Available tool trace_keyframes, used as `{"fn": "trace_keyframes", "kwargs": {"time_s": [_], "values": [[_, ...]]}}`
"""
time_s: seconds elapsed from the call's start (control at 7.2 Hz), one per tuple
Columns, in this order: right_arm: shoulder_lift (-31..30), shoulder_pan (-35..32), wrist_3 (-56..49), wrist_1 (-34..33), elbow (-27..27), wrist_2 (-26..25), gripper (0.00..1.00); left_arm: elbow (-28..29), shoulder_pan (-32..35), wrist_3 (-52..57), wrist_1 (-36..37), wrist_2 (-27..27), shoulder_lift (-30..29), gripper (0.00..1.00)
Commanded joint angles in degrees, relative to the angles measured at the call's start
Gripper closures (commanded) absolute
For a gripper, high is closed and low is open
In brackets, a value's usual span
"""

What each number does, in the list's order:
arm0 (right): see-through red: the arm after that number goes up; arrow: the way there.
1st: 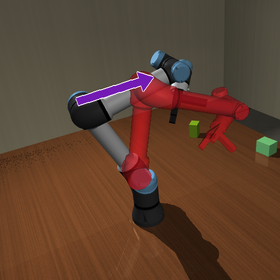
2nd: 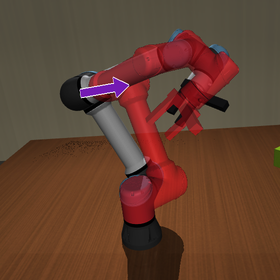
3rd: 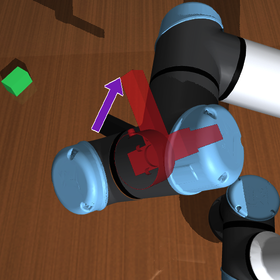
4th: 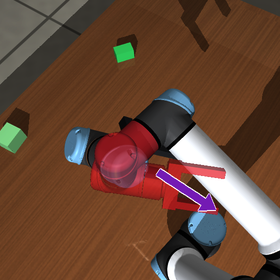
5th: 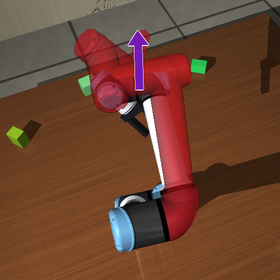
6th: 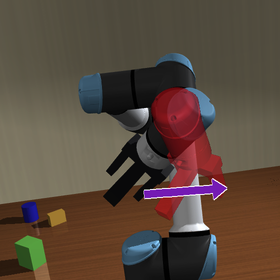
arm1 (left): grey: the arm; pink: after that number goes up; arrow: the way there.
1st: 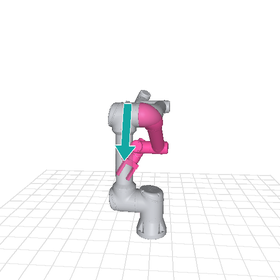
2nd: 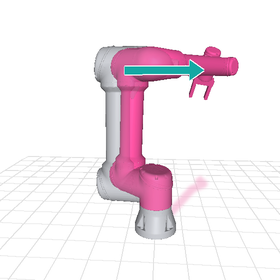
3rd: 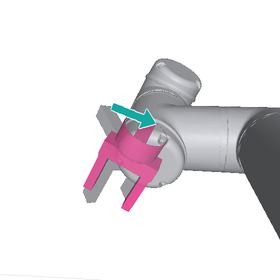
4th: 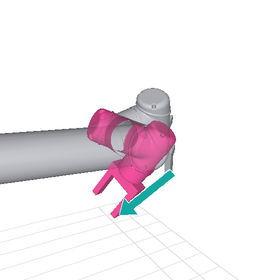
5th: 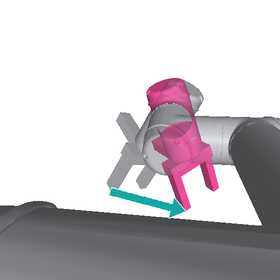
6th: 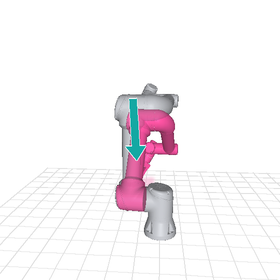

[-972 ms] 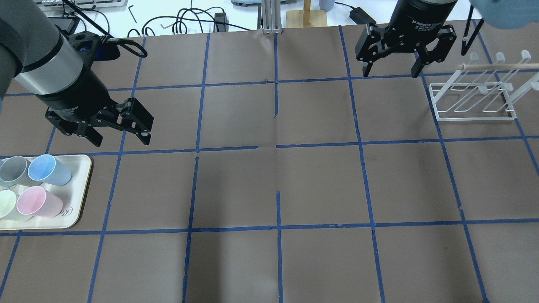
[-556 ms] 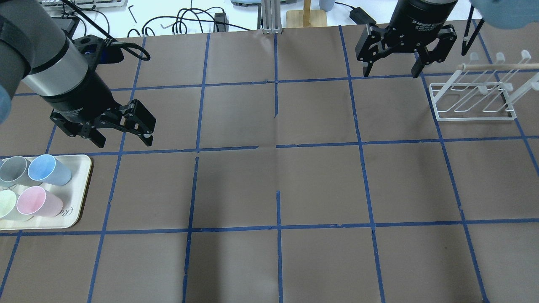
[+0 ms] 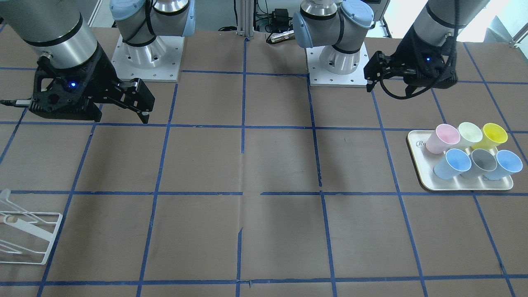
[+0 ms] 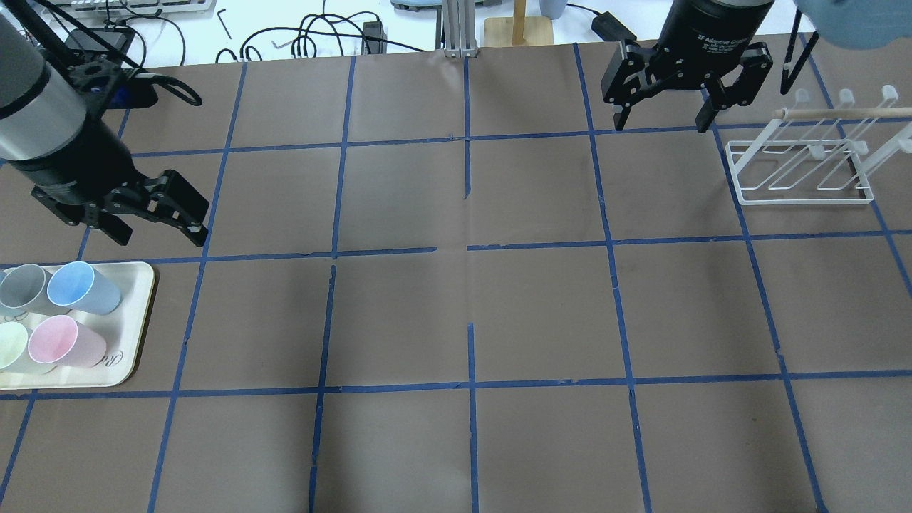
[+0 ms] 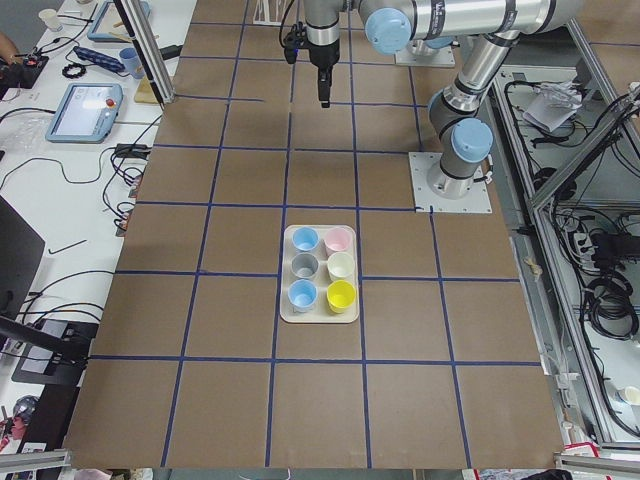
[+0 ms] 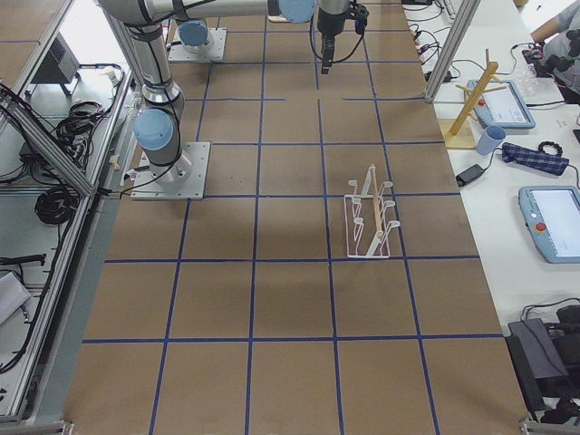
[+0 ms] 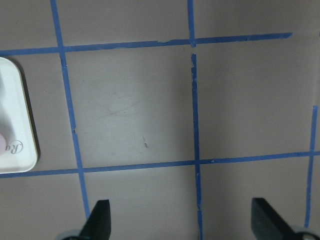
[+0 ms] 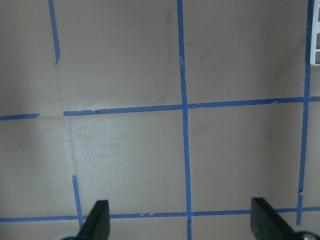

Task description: Transfer IKEA cup to right arm and place on rack

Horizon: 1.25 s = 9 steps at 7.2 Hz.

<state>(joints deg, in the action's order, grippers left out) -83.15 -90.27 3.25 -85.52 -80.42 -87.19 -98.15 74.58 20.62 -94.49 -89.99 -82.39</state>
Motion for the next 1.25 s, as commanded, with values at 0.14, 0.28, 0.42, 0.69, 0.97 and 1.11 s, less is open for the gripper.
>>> {"fn": "trace_keyframes", "kwargs": {"time_s": [0.14, 0.28, 0.42, 0.69, 0.97, 1.11], "values": [[0.0, 0.0, -0.09, 0.0, 0.0, 0.0, 0.0, -0.11, -14.16, 15.29, 3.25, -2.29, -2.5, 0.0], [0.0, 0.0, 0.0, 0.09, 0.0, 0.0, 0.0, -0.11, -16.55, 17.85, 8.13, -3.08, -4.34, 0.0], [0.0, 0.0, -0.09, 0.09, 0.0, 0.0, 0.0, -0.11, -17.7, 23.09, 12.09, -5.17, -6.53, 0.0], [0.0, 0.0, 0.0, 0.09, 0.0, 0.0, 0.0, -0.11, -23.04, 32.23, 17.37, -4.67, -11.45, 0.0], [0.0, 0.0, 0.0, 0.17, 0.0, 0.0, 0.0, -0.02, -25.35, 39.74, 23.46, -4.67, -17.34, 0.0], [0.0, 0.0, 0.0, 0.09, 0.0, 0.0, 0.0, -0.11, -25.71, 41.06, 24.69, -4.49, -20.06, 0.0]]}}
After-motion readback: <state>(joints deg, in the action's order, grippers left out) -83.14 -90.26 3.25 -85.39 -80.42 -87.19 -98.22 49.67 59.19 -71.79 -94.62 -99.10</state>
